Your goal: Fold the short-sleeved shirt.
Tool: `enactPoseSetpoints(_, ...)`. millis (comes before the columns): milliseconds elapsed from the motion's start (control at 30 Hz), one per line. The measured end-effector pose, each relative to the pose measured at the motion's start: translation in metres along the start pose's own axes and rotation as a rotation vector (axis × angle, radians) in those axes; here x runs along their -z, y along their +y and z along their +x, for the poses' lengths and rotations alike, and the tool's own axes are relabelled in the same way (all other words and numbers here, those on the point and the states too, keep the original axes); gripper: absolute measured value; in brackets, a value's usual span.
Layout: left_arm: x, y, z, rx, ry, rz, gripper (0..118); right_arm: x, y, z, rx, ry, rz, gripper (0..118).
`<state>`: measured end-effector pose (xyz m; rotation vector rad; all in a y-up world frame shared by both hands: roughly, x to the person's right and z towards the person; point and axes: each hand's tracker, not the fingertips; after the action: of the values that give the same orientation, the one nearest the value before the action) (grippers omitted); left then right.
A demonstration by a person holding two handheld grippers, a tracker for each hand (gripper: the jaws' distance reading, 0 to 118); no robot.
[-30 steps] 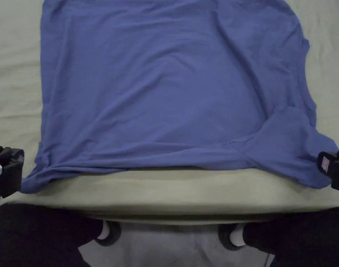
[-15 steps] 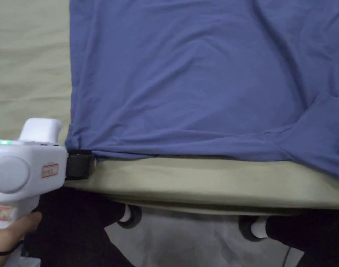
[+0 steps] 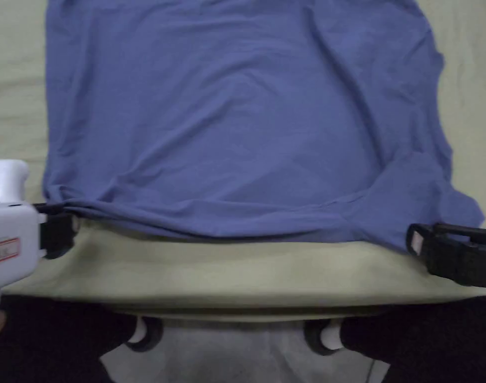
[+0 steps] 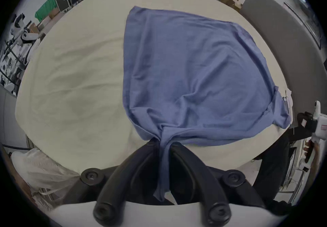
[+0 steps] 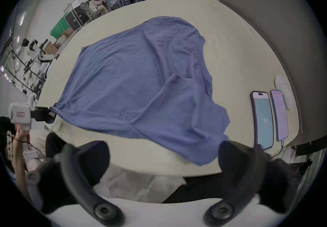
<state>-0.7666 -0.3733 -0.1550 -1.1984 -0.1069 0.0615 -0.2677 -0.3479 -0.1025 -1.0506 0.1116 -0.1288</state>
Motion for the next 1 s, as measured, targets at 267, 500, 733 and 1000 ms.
enactPoseSetpoints(267,0.002,-0.002,0.005,0.017,0.008,-0.014,6,0.057,0.0,0.047,0.084,-0.089,-0.201,100)
enactPoseSetpoints(500,0.003,-0.005,0.002,-0.028,0.0,-0.034,6,0.065,-0.002,0.04,0.061,-0.062,-0.142,7)
enactPoseSetpoints(733,-0.016,0.034,0.006,0.01,-0.061,0.042,6,0.041,0.052,0.03,0.063,0.021,0.016,7)
enactPoseSetpoints(1000,0.039,0.148,-0.024,0.018,-0.127,-0.024,6,0.107,0.15,0.031,0.014,-0.004,0.064,7)
